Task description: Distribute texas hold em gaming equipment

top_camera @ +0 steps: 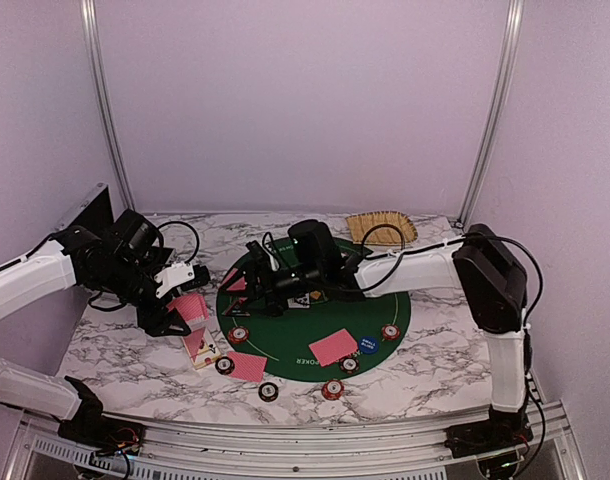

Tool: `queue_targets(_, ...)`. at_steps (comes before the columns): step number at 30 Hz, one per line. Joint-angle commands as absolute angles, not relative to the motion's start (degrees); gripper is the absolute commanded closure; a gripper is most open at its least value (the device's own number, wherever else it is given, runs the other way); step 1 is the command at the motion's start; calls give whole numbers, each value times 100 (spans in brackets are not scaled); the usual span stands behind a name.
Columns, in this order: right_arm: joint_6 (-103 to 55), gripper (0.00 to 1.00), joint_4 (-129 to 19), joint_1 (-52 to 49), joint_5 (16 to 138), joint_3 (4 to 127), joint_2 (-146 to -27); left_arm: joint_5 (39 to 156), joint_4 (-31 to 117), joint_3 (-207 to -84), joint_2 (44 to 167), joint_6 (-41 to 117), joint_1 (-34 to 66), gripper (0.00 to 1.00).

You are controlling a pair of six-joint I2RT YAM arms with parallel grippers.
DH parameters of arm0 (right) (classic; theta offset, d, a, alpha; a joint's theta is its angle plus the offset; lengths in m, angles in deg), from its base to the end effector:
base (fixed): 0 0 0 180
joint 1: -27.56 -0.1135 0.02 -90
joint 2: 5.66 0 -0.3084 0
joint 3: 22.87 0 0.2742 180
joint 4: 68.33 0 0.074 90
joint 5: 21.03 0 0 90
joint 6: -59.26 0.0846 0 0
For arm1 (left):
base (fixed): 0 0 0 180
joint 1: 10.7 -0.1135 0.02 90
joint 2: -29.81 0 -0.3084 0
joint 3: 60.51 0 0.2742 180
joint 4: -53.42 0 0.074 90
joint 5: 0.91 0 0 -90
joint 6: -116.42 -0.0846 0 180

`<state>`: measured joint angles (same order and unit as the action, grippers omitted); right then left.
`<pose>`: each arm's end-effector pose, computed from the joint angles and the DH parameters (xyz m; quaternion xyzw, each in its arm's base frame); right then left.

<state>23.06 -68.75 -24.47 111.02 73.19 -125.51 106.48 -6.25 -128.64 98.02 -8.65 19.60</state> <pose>0.2937 0.4684 0.2161 -0.1850 0.7830 0.5898 0.0700 0.2097 -0.1518 0.2658 0.5485 0.7819 -0.1351 0.2638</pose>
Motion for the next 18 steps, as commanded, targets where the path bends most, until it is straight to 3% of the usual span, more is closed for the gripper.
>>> queue_targets(1, 3031, 1, -7689, -2637, 11363, 7605, -12843, 10770, -689, -13013, 9755, -896, 1918, 100)
queue_targets(18, 3756, 1, -8444, -3089, 11497, 8088, -13481, 10809, -677, -13024, 9776, -875, 1918, 100)
